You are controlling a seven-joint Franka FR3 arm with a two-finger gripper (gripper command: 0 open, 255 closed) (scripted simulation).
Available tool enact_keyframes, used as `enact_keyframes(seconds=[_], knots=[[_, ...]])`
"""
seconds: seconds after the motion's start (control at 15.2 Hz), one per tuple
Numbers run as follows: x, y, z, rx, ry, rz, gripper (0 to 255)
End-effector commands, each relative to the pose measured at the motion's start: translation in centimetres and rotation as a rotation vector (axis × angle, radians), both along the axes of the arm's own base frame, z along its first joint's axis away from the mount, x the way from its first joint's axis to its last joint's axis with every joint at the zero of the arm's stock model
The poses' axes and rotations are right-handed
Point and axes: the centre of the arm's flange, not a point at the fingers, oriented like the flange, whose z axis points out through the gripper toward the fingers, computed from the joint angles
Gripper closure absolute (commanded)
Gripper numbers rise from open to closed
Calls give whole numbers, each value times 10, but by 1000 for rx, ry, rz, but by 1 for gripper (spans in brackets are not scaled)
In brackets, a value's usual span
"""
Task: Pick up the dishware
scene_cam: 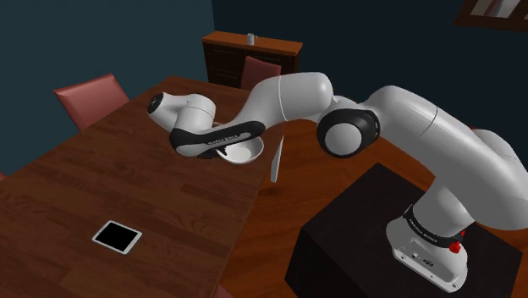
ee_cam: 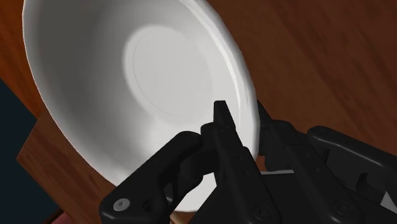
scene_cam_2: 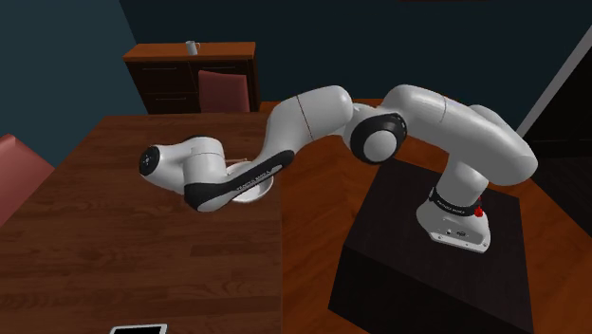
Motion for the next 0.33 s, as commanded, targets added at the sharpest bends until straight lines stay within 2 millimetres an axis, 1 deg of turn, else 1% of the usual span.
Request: enact_keyframes(seconds=[0.0,0.13,0.26], knots=[[0,-1,11,0,0,0,255],[0,-1,22,0,0,0,255],[0,-1,23,0,0,0,255]])
